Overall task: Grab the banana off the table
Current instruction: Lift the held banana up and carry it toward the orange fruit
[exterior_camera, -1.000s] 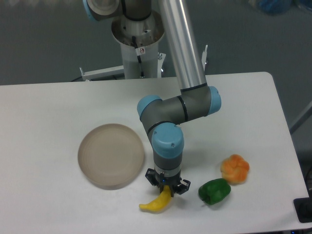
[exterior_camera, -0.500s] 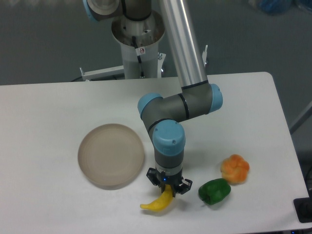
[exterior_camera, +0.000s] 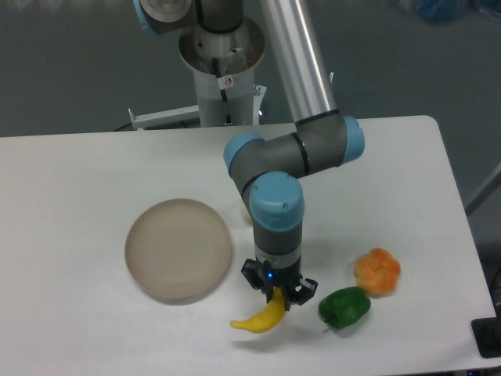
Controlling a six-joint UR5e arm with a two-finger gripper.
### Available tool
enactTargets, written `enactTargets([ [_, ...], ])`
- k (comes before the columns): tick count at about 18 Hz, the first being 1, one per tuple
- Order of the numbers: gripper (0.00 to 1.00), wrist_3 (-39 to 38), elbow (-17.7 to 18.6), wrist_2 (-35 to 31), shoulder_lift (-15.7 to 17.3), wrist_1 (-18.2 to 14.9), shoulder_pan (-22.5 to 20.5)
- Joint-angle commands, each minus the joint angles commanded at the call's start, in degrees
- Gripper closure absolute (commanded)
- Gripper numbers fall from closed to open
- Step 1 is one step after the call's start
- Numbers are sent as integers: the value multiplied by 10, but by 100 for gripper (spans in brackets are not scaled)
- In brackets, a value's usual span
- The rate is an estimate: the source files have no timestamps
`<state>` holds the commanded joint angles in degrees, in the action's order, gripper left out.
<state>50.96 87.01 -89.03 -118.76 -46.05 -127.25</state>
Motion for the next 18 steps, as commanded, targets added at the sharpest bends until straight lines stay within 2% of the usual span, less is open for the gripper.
enactTargets([
  [2,76,43,4,0,26,-11,-31],
  [7,76,125,4,0,56,-30,-79],
  [11,76,163,-8,0,60,-31,-92],
  [18,76,200,-3,-4,63,-29,-113],
])
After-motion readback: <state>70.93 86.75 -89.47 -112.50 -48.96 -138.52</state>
